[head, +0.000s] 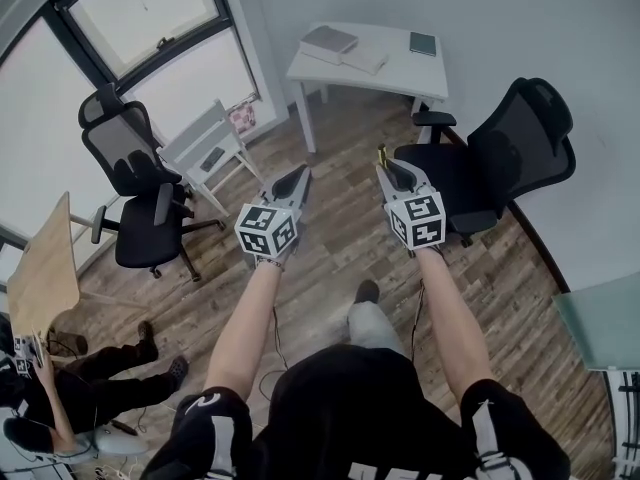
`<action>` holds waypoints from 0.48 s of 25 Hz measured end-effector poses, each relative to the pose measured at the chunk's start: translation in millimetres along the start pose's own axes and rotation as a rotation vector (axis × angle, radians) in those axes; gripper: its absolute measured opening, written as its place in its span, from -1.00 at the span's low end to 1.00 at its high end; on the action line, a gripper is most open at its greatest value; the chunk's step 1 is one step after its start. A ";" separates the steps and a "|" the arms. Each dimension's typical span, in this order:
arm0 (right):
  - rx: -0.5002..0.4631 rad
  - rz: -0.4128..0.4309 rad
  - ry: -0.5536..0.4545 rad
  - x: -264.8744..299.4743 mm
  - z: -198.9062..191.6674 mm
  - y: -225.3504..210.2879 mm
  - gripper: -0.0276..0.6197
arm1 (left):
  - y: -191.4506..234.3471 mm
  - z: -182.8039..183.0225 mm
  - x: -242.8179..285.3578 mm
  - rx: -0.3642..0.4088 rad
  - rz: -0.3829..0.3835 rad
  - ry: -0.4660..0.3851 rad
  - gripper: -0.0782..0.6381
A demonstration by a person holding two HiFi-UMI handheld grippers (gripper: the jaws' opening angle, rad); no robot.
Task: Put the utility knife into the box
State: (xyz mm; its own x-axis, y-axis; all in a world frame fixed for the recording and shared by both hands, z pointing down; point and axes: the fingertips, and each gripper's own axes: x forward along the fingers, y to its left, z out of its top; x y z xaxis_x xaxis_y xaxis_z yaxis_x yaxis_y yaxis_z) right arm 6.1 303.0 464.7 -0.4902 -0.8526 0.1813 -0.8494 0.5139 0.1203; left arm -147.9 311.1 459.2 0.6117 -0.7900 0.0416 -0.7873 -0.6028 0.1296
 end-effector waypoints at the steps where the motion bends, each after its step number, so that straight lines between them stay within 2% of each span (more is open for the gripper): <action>1: -0.001 0.004 -0.001 8.6 1.2 -4.5 -0.71 | 6.6 0.4 6.8 -0.002 0.004 0.001 -0.71; 12: 0.010 0.020 -0.009 79.8 4.4 -78.0 -0.71 | 44.6 5.7 90.3 0.002 0.024 0.021 -0.71</action>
State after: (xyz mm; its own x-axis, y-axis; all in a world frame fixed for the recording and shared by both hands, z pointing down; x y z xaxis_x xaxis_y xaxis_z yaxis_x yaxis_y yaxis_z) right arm 32.4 194.5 465.5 -0.5087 -0.8430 0.1747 -0.8413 0.5299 0.1071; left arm -128.2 212.2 463.1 0.5944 -0.8015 0.0654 -0.8017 -0.5843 0.1264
